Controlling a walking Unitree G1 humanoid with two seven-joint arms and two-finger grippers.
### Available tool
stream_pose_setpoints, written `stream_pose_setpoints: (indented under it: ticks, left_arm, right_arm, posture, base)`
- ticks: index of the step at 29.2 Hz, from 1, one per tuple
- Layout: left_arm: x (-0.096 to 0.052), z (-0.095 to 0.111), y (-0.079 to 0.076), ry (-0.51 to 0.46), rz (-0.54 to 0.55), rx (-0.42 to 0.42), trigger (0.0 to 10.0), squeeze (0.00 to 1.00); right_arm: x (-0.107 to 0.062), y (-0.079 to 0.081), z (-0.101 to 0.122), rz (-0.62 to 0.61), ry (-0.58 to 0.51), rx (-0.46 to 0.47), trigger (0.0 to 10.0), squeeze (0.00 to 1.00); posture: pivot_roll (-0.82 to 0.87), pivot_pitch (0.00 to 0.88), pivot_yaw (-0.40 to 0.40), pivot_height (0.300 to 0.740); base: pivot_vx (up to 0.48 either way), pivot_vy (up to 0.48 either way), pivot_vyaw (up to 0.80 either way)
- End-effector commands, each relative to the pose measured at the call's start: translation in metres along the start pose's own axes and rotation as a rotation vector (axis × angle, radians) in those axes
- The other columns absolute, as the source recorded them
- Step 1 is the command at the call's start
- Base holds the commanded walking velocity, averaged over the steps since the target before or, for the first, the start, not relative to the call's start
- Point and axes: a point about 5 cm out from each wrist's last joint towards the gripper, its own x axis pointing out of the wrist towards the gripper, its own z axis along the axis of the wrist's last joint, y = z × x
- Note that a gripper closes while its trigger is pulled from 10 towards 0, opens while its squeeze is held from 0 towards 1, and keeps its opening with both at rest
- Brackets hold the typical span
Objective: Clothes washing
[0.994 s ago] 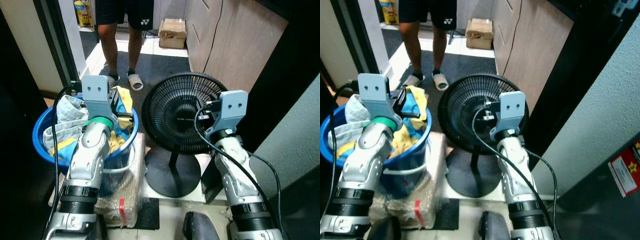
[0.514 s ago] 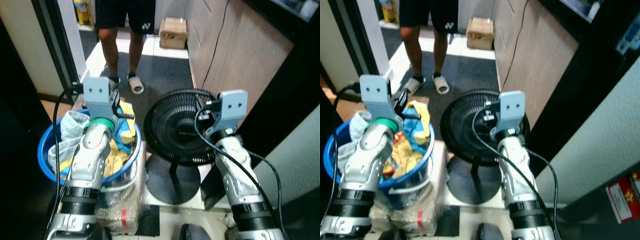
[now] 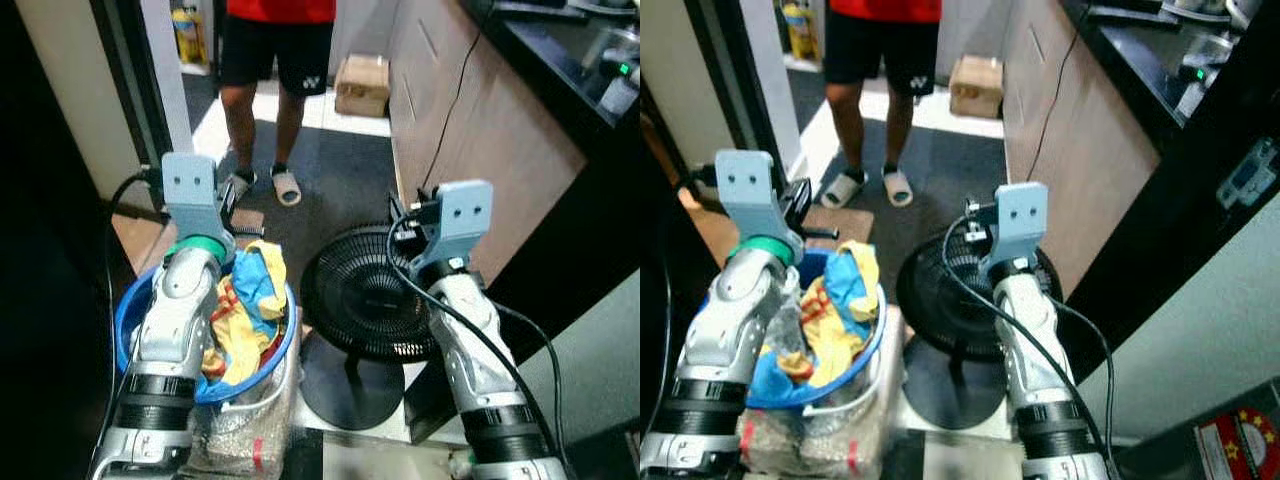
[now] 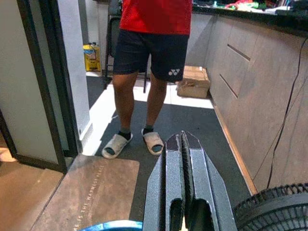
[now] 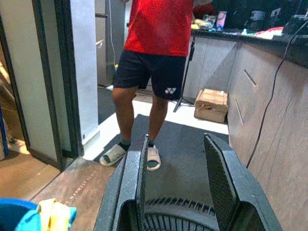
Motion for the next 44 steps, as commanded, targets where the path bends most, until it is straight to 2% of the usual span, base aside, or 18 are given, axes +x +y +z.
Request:
stream_pose_setpoints:
  ticks: [1,19,31,44]
  left_arm:
    - [-0.0016,-0.0028,-0.0015,0.008,-0.004,0.006,10.0,0.0]
    - [-0.0015,-0.0042,-0.0039,0.012,-0.008,0.002,10.0,0.0]
    - [-0.0003,-0.0052,-0.0018,0.015,0.009,-0.001,10.0,0.0]
    - [-0.0004,-0.0052,-0.0024,0.015,0.005,0.001,10.0,0.0]
  right_arm:
    - [-0.0025,-0.0014,-0.0035,-0.007,0.018,0.0,10.0,0.0]
    - [-0.0035,-0.003,-0.0036,-0.008,0.02,-0.003,10.0,0.0]
    - [-0.0037,-0.0013,-0.0065,-0.031,0.032,-0.036,10.0,0.0]
    - [-0.005,0.0004,-0.007,-0.025,0.028,-0.032,10.0,0.0]
  posture:
    - [0.09,0.0,-0.05,0.685]
    - [0.08,0.0,-0.051,0.74]
    - [0.08,0.0,-0.051,0.74]
    - [0.08,0.0,-0.05,0.74]
  base:
    - [0.0,0.0,0.0]
    - [0.0,0.0,0.0]
    - [0.0,0.0,0.0]
    - [0.0,0.0,0.0]
